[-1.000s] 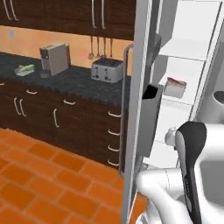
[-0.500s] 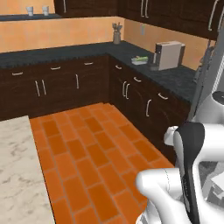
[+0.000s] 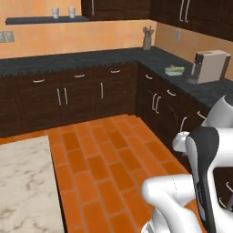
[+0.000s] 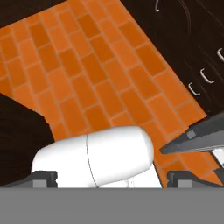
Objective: Take the meat container that has the steak and place it on the second highest rack of the freezer. Then take the vegetable container that has the corn and sweet potato and place it on the highest rack of the freezer.
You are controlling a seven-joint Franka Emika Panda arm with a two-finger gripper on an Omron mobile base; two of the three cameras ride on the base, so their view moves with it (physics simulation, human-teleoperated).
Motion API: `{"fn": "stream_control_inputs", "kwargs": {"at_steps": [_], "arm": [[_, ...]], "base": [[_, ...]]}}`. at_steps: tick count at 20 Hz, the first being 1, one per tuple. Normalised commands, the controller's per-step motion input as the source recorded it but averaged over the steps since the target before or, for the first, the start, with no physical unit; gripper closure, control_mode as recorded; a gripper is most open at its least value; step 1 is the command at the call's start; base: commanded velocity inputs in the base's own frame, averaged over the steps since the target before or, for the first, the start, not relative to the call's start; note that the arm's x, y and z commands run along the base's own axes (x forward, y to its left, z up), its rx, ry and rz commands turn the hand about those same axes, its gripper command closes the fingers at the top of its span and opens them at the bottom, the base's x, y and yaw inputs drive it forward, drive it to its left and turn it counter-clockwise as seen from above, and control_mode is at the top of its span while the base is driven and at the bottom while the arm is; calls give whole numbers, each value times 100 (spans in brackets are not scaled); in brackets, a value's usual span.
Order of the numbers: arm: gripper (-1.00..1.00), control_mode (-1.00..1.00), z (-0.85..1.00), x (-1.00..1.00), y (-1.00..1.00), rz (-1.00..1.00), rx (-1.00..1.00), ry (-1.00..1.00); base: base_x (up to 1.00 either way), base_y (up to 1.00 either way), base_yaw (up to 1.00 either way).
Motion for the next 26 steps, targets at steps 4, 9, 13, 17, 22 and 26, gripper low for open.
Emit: {"fn": "stream_control_inputs", "kwargs": {"at_steps": [4, 9, 13, 17, 22, 26], "arm": [[-100, 100, 0, 0, 0, 0, 0, 0], [-100, 100, 0, 0, 0, 0, 0, 0], [-100, 100, 0, 0, 0, 0, 0, 0], [-100, 100, 0, 0, 0, 0, 0, 0], [-100, 100, 0, 0, 0, 0, 0, 0], [-100, 100, 0, 0, 0, 0, 0, 0]], "base": [[100, 12, -2], [100, 4, -2], [100, 0, -25], [100, -3, -42], [100, 0, -52], [99, 0, -54]]}}
